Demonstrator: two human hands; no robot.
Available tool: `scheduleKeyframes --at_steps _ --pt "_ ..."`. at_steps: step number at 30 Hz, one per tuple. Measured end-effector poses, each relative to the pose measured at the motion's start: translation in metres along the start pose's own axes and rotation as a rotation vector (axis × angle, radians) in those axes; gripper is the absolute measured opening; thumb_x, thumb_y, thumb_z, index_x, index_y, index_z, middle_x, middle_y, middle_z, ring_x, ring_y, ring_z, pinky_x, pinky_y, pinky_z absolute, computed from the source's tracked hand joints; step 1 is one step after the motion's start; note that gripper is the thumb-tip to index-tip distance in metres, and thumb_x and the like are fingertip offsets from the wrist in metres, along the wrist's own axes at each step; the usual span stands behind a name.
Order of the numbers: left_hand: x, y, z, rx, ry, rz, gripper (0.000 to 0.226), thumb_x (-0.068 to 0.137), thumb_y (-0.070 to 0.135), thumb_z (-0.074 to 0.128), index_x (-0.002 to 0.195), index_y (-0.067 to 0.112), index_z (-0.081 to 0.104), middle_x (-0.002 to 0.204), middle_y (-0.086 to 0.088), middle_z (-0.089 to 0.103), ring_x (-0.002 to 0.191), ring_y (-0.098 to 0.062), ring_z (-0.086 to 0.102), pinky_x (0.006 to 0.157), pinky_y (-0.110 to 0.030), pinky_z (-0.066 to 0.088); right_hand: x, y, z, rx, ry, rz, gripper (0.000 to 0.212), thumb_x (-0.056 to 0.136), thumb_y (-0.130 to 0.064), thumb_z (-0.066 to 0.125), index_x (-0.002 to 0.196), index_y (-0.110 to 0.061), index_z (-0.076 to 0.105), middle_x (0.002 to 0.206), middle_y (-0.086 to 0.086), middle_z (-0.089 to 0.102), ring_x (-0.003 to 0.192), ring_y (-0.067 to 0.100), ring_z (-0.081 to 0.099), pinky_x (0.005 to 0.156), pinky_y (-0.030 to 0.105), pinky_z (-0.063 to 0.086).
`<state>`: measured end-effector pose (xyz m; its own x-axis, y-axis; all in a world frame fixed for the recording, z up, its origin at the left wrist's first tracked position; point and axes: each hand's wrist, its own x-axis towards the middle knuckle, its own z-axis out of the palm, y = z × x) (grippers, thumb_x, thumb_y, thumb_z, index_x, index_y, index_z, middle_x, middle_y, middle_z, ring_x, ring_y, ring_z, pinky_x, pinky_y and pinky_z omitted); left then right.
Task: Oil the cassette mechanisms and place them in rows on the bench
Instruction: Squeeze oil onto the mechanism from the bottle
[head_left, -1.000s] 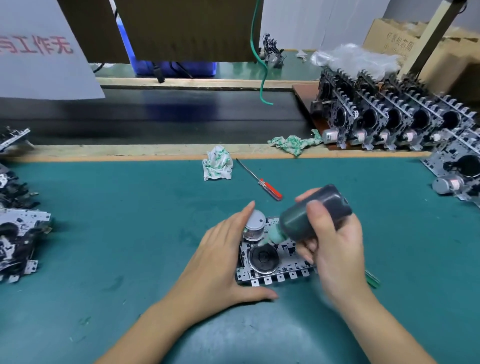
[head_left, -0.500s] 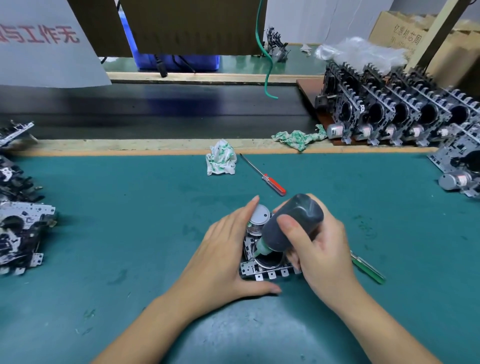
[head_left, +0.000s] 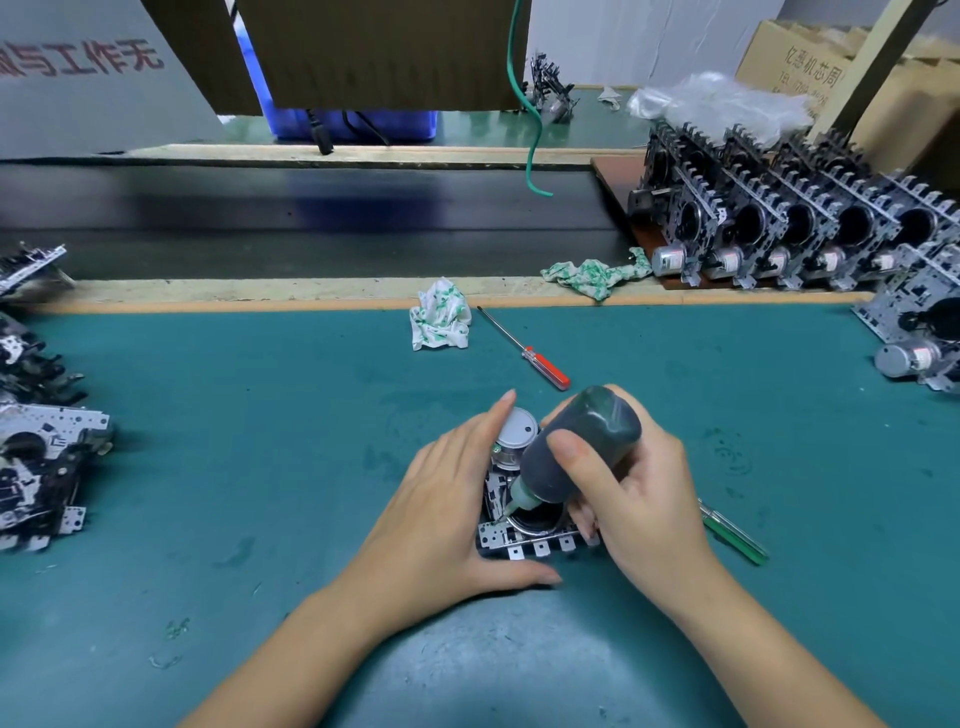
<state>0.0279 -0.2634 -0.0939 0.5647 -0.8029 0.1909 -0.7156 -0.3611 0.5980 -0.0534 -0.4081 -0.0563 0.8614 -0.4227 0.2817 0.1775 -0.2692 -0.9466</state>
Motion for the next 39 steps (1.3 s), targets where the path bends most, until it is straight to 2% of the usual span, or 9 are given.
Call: scheduleKeyframes --at_steps 6,11,15,22,25,29,33,36,39 --pt "-0.001 0.0 -0.003 0.001 -0.002 0.016 0.119 0.053 0.087 0.058 0.141 0.054 -0.015 0.139 0.043 0.003 0.129 0.017 0.014 0.105 -0.005 0.007 0.009 -0.012 -0.012 0.436 0.213 0.17 0.025 0.071 -0.044 0.064 0.073 -0.019 0.067 0.052 0.001 0.057 0.031 0.006 0.038 0.031 0.014 0.031" --pt "-0.004 0.002 -0.006 -0.174 0.079 0.015 0.075 0.078 0.081 0.034 0.142 0.049 0.012 0.143 0.033 0.024 0.131 0.008 0.029 0.107 -0.014 0.02 0.025 -0.02 -0.035 0.796 0.396 0.214 0.036 0.076 -0.046 0.056 0.088 -0.012 0.054 0.061 -0.004 0.057 0.042 0.004 0.039 0.037 0.014 0.035" --pt "-0.001 0.01 -0.006 -0.248 0.273 -0.131 0.053 0.081 0.067 0.039 0.128 0.043 0.037 0.122 0.02 0.053 0.116 0.001 0.048 0.1 -0.026 0.036 0.031 -0.023 -0.042 0.932 0.45 0.245 0.03 0.072 -0.044 0.057 0.083 -0.016 0.056 0.062 -0.004 0.06 0.046 0.004 0.042 0.039 0.014 0.036" --pt "0.032 0.041 0.0 -0.064 0.376 -0.258 0.03 0.091 0.026 0.061 0.119 0.032 0.057 0.083 0.025 0.052 0.074 -0.001 0.044 0.069 -0.013 0.03 0.033 -0.026 -0.05 1.023 0.46 0.278 0.028 0.071 -0.042 0.058 0.074 -0.016 0.067 0.065 -0.005 0.063 0.052 0.003 0.05 0.039 0.011 0.036" --pt "0.042 0.048 -0.006 -0.572 0.43 -0.441 0.022 0.096 0.014 0.052 0.105 0.029 0.064 0.087 0.012 0.064 0.08 0.004 0.057 0.076 -0.011 0.042 0.033 -0.029 -0.063 1.247 0.462 0.313 0.032 0.059 -0.045 0.07 0.066 -0.014 0.07 0.064 -0.002 0.056 0.045 0.003 0.047 0.038 0.009 0.038" --pt "0.041 0.054 -0.005 -1.753 0.228 -0.483 0.027 0.071 0.018 0.063 0.09 0.006 0.077 0.101 -0.017 0.071 0.084 -0.033 0.068 0.073 -0.039 0.058 0.028 -0.031 -0.058 1.244 0.439 0.325 0.046 0.041 -0.043 0.084 0.072 -0.014 0.067 0.07 0.0 0.057 0.046 0.004 0.049 0.035 0.01 0.037" --pt "0.031 0.061 0.001 -2.103 0.071 -0.271 0.031 0.082 0.001 0.067 0.11 -0.011 0.065 0.115 -0.032 0.061 0.106 -0.047 0.06 0.113 -0.05 0.018 0.019 -0.03 -0.026 0.971 0.325 0.354 0.03 0.06 -0.046 0.068 0.064 -0.017 0.068 0.06 -0.001 0.06 0.051 0.012 0.054 0.033 0.014 0.033" --pt "0.034 0.054 0.011 -2.117 0.186 -0.483 0.021 0.064 0.003 0.077 0.08 0.007 0.063 0.07 -0.019 0.063 0.067 -0.032 0.06 0.08 -0.042 0.052 0.01 -0.028 -0.013 0.781 0.274 0.333 0.042 0.054 -0.051 0.077 0.074 -0.016 0.066 0.062 0.0 0.063 0.057 0.014 0.058 0.04 0.015 0.038" --pt "0.031 0.049 0.022 -2.031 0.293 -0.706 0.037 0.043 0.013 0.067 0.067 0.014 0.039 0.059 0.0 0.036 0.051 -0.015 0.033 0.043 -0.023 0.037 0.006 -0.026 -0.006 0.698 0.268 0.351 0.039 0.058 -0.042 0.063 0.081 -0.01 0.058 0.06 -0.002 0.063 0.053 0.008 0.058 0.043 0.015 0.042"
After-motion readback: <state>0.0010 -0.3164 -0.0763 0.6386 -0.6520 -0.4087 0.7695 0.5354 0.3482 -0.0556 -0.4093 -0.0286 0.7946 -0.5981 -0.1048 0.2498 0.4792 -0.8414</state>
